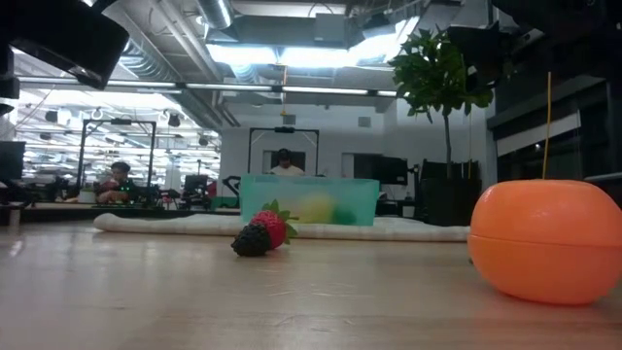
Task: Pick and placing Produce into tupperware
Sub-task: Put the brown kiwi into the blue bin
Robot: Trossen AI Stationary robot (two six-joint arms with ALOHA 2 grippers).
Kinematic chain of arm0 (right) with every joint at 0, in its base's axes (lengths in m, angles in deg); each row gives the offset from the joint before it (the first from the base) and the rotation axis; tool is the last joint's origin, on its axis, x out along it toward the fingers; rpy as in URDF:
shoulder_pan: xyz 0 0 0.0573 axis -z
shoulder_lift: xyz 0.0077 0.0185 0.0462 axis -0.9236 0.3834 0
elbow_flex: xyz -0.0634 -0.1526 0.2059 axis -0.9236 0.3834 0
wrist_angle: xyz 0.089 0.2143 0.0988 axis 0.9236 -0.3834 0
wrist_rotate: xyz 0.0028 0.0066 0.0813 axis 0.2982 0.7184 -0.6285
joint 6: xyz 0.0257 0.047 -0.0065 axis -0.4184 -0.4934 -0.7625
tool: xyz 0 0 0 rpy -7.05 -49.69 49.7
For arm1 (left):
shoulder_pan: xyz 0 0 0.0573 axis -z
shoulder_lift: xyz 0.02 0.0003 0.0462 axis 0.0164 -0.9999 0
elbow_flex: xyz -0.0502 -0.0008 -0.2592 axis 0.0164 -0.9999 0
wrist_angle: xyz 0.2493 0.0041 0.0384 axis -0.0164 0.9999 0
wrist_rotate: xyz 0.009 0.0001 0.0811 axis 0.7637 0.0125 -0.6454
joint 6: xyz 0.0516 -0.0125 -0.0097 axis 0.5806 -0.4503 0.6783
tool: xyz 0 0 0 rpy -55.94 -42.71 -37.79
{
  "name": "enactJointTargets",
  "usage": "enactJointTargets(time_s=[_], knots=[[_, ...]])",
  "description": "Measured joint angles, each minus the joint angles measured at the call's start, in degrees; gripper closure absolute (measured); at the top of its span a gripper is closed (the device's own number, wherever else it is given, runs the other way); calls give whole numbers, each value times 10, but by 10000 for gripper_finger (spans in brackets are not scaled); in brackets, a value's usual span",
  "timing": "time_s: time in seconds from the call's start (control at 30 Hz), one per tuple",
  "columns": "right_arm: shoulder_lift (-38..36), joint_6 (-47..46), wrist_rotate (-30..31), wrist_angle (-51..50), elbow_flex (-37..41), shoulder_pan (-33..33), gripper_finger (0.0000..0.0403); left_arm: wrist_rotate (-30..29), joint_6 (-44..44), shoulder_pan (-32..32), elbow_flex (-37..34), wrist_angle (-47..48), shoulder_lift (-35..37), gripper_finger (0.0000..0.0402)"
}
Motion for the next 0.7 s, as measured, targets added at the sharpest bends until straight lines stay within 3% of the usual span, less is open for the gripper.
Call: enactJointTargets(time_s=[0.17,0.3,0.4,0.7], knots=[[0,0,0,0,0,0,166,1,17,3,-1,17,7,165],[0,-1,0,0,0,0,166,-34,18,9,-1,24,44,165],[0,-2,0,0,0,0,166,-95,25,18,-1,23,88,165],[0,-2,0,0,0,0,166,-353,107,67,-1,24,195,165]])
